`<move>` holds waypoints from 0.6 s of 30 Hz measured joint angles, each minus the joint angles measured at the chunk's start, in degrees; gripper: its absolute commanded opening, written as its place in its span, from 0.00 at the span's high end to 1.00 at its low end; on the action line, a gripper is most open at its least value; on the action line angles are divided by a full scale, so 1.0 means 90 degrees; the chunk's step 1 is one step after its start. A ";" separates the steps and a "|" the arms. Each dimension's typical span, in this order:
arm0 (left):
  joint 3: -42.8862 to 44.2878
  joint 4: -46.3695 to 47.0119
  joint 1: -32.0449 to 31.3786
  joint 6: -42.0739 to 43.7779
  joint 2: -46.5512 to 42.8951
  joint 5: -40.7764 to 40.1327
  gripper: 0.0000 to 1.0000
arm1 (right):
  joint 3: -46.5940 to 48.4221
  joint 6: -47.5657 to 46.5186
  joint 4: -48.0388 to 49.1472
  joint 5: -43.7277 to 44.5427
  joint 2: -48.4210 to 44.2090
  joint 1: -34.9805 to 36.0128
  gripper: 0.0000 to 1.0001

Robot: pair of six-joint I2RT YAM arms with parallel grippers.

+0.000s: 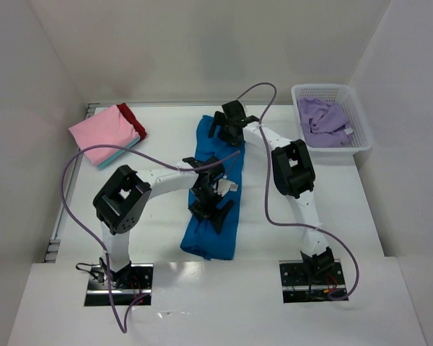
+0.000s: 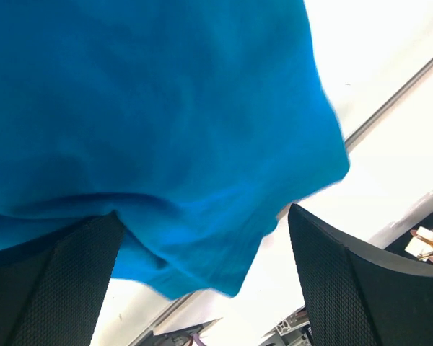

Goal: Fold and stack the t-shirts
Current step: Rotate the tshirt 90 degrees

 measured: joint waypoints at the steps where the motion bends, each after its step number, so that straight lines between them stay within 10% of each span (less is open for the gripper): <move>1: -0.0015 -0.0002 -0.0002 -0.0005 -0.0012 0.0022 0.00 | 0.0080 -0.0022 0.0002 -0.0046 0.0046 0.0000 0.00; 18: 0.0216 -0.0049 0.0005 -0.0614 -0.1350 -0.1265 0.00 | 0.1647 -0.0828 -0.0272 -0.0678 0.0692 -0.0002 0.00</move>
